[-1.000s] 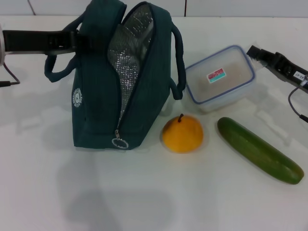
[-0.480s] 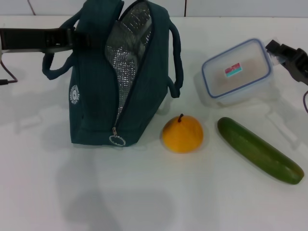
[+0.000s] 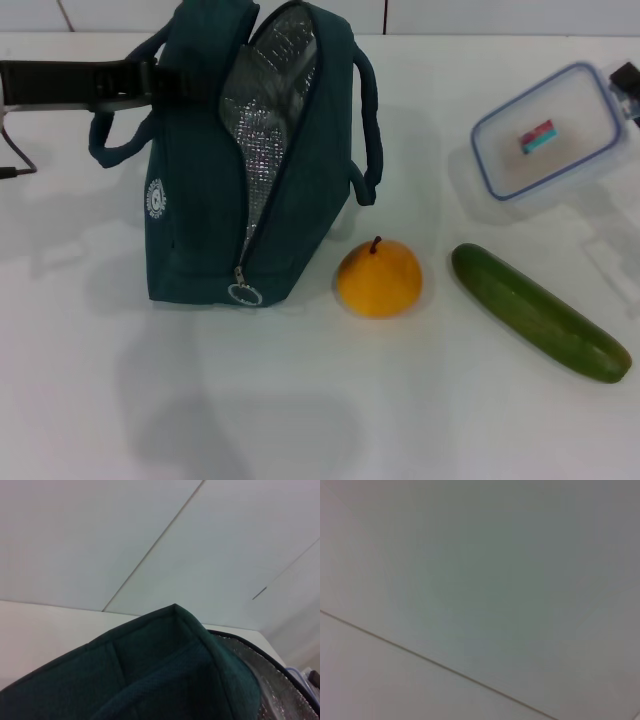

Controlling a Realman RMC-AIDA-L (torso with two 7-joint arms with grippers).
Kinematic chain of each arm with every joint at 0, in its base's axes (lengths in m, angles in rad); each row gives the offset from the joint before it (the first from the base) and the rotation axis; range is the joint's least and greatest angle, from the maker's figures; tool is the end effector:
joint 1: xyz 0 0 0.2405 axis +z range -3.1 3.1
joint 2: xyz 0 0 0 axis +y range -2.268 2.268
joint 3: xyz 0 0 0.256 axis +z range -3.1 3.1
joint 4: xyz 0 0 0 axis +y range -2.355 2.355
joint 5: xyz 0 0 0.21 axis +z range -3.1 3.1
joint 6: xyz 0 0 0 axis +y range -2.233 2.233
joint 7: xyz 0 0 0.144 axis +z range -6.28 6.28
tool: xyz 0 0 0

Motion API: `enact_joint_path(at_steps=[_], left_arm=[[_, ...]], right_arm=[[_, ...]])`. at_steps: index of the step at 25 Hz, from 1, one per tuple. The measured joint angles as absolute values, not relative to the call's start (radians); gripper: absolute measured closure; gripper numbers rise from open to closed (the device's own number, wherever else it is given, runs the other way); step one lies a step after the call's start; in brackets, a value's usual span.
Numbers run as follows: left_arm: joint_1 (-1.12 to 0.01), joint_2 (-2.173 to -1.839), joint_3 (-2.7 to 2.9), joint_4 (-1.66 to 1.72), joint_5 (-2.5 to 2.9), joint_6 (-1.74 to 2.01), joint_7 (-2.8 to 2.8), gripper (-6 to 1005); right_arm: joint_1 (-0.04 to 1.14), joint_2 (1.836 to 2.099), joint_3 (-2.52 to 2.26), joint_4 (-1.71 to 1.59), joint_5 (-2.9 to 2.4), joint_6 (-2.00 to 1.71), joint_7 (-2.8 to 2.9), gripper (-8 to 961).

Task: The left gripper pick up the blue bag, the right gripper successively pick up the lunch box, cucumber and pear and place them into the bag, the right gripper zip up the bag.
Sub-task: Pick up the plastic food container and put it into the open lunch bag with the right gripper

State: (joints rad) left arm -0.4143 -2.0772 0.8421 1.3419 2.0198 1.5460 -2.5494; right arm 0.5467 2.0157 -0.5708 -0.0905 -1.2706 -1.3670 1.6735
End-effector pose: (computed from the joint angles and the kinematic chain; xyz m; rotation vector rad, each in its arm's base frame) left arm -0.2138 0.3463 0.0916 -2.3138 -1.4344 -0.6438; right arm 0.2942 0.3517 0.0117 -1.6524 1.5508 1.5780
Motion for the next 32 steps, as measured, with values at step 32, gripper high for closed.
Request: enact_joint_path(at_steps=[32], left_arm=[[-0.419, -2.079, 0.852, 1.342, 1.999, 1.552, -2.555, 955]], right_arm=[[0.54, 2.022, -0.571, -0.079, -1.168, -1.505, 1.807, 849]])
